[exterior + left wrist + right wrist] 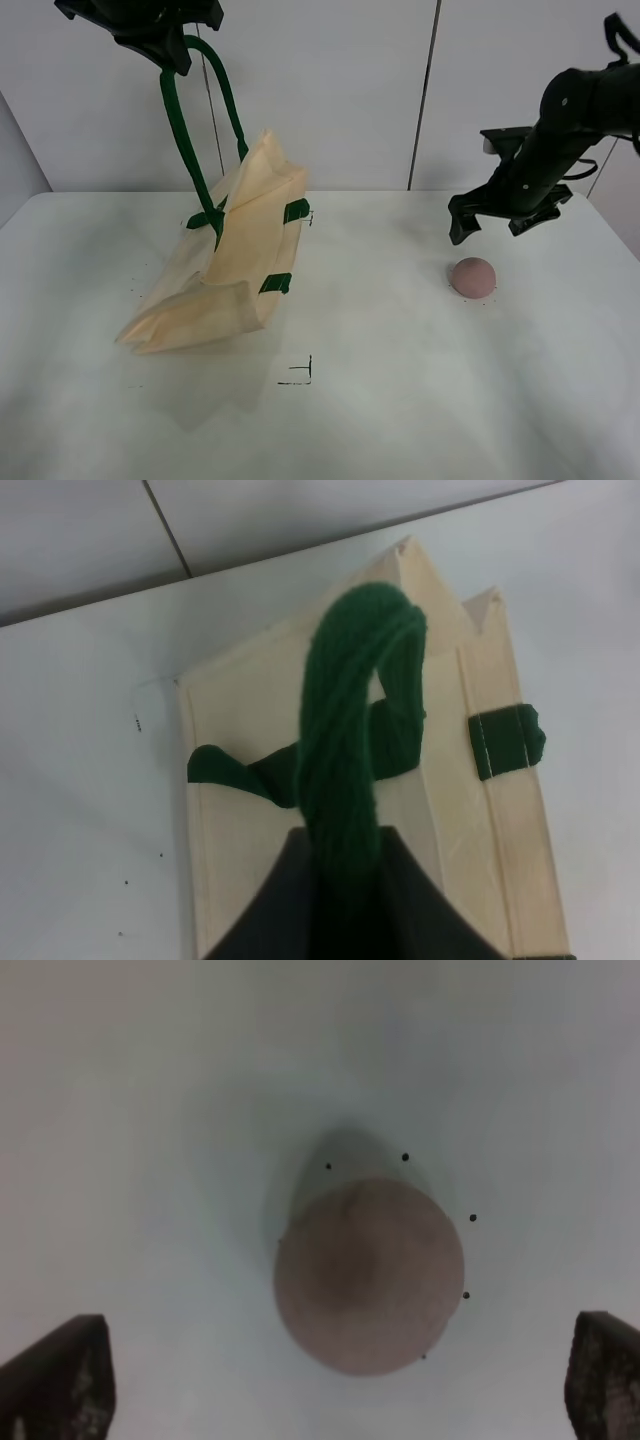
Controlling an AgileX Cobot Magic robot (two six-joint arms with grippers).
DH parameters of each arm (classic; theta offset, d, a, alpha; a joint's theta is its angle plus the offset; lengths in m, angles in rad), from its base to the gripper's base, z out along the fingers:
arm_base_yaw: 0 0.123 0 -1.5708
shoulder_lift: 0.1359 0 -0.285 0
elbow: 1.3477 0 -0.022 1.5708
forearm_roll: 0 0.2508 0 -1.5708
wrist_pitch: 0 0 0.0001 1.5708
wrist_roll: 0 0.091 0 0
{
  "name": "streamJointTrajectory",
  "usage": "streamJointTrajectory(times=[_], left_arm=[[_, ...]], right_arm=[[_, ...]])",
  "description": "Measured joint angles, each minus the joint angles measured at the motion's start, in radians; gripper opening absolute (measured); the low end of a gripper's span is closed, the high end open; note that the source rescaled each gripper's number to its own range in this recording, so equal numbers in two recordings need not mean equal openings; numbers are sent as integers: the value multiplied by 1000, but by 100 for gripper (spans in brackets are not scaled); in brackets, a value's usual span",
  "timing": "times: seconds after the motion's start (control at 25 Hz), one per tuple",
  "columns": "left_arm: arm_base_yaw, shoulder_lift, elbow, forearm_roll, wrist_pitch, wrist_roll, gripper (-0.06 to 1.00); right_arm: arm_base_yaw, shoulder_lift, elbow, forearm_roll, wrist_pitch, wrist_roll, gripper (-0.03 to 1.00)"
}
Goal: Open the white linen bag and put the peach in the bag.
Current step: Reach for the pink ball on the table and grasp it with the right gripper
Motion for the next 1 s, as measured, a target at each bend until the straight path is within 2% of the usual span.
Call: streamJointTrajectory(times=[0.28, 0.52, 0.56, 0.64, 0.76, 0.8, 0.88, 1.0], left_arm=[[0, 0, 0, 0, 0, 0, 0], [0, 0, 0, 0, 0, 0, 0], [0, 0, 0, 0, 0, 0, 0], [0, 0, 0, 0, 0, 0, 0], [0, 0, 0, 0, 0, -1, 0], [0, 0, 0, 0, 0, -1, 0], [0, -2, 0, 0, 0, -1, 0], [0, -10, 0, 0, 0, -1, 0]], right_arm=[[0, 178, 0, -10, -91, 31, 100], [0, 232, 0, -10, -101, 47, 100], [0, 236, 0, -10, -106, 47, 96], [0, 236, 0, -13, -111, 52, 74], [-2, 235, -2, -14, -112, 58, 24], [-2, 229, -5, -14, -112, 58, 13], [-2, 214, -7, -10, -109, 58, 0], [-2, 175, -7, 20, -86, 34, 0]])
